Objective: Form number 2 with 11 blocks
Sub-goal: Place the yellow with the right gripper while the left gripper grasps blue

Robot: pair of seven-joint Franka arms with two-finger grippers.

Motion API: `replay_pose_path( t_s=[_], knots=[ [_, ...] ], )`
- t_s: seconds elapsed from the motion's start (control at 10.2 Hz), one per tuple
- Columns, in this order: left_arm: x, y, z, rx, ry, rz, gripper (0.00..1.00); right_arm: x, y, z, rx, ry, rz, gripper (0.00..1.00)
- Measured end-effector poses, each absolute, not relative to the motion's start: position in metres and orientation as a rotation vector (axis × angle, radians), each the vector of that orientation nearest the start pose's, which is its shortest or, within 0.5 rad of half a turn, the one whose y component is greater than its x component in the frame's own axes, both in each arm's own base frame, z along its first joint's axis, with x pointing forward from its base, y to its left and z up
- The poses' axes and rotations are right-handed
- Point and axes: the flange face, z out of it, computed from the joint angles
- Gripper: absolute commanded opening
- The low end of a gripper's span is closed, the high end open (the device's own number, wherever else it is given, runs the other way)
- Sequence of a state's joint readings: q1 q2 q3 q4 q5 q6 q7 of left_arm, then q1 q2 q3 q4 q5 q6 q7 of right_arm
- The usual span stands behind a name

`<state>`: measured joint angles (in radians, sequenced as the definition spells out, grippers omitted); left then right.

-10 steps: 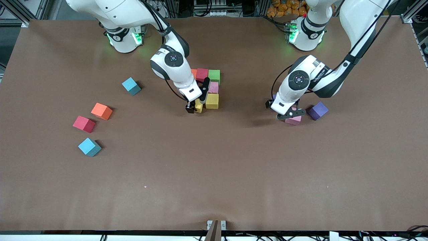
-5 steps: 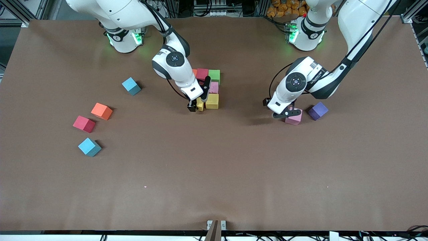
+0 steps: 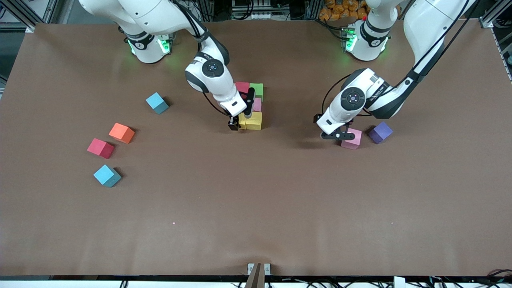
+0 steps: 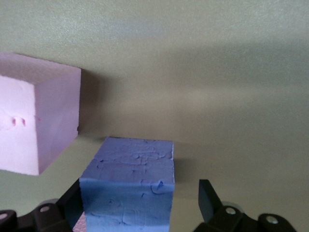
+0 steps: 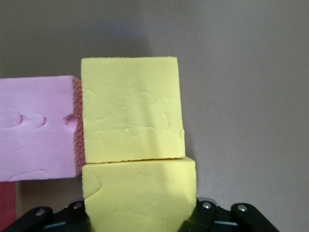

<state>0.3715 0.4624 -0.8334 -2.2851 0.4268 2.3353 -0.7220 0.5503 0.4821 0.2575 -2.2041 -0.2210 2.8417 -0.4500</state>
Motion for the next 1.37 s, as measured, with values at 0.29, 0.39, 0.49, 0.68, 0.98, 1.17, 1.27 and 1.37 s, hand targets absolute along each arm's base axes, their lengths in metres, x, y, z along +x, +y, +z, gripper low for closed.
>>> replay_pose_path(
  t_s=[0.29, 0.39, 0.49, 0.68, 0.98, 1.17, 1.27, 1.37],
  knots=[
    [0.442, -0.235, 0.191, -3.067, 0.094, 0.354, 0.72, 0.382, 0.420, 0.184, -2.310, -2.018, -0.276, 0.41],
    [0.441, -0.235, 0.189, -3.064, 0.094, 0.363, 0.51, 0.382, 0.420, 0.184, -2.306, -2.025, -0.278, 0.50],
    [0.440, -0.234, 0.188, -3.057, 0.094, 0.374, 0.42, 0.381, 0.420, 0.184, -2.303, -2.030, -0.281, 0.58],
    [0.440, -0.232, 0.188, -3.049, 0.088, 0.385, 0.39, 0.381, 0.420, 0.184, -2.292, -2.049, -0.287, 0.78],
    [0.449, -0.228, 0.193, -3.044, -0.032, 0.385, 0.39, 0.383, 0.418, 0.183, -2.285, -2.067, -0.294, 1.00],
    [0.470, -0.230, 0.210, -3.073, -0.200, 0.394, 0.39, 0.383, 0.419, 0.184, -2.281, -2.067, -0.309, 1.00],
    [0.480, -0.232, 0.220, -3.078, -0.302, 0.384, 0.39, 0.384, 0.419, 0.185, -2.280, -2.066, -0.317, 1.00],
    [0.488, -0.235, 0.228, -3.072, -0.411, 0.368, 0.39, 0.385, 0.419, 0.186, -2.280, -2.063, -0.326, 1.00]
  ],
)
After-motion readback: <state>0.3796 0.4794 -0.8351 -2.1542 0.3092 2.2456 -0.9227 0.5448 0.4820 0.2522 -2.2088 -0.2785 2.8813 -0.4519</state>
